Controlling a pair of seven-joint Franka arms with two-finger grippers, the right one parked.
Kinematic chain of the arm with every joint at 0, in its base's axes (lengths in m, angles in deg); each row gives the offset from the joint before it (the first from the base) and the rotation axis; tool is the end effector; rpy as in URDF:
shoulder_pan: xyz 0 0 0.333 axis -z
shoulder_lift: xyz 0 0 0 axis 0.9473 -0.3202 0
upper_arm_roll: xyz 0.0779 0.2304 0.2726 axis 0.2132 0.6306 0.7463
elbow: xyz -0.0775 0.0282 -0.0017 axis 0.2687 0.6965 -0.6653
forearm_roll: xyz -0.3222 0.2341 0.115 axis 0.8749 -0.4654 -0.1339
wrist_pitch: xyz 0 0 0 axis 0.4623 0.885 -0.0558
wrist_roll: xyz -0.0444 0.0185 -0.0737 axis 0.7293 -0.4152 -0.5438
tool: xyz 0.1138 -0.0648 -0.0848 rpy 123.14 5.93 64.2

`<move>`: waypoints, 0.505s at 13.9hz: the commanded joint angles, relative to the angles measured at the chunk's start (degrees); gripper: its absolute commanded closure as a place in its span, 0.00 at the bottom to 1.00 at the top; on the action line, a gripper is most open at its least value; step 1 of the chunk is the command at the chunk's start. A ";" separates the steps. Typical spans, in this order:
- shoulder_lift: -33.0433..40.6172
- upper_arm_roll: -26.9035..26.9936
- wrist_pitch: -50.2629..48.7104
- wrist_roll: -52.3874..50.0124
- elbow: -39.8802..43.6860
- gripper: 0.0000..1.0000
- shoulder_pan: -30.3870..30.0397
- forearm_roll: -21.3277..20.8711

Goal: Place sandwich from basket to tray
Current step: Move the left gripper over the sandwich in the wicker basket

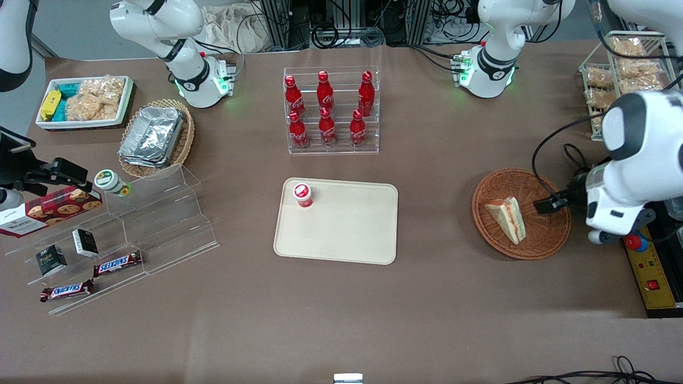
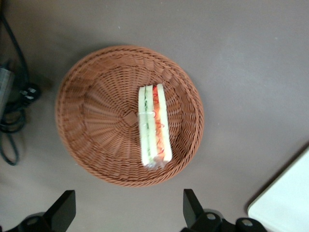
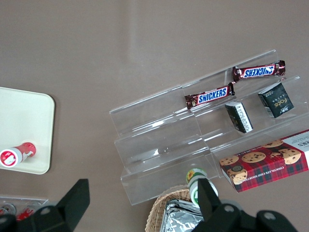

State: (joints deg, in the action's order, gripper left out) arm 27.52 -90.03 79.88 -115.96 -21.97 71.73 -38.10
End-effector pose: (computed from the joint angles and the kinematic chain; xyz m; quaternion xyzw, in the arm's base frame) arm 0.6358 -0.0255 0.4074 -0.9687 -0.2351 0.0790 0.0109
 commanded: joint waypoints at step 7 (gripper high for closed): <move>-4.07 0.08 15.84 -4.97 -12.02 0.00 3.19 -0.58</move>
State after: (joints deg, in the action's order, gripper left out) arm 22.51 -90.12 93.44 -119.98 -31.14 74.66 -38.13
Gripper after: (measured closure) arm 0.000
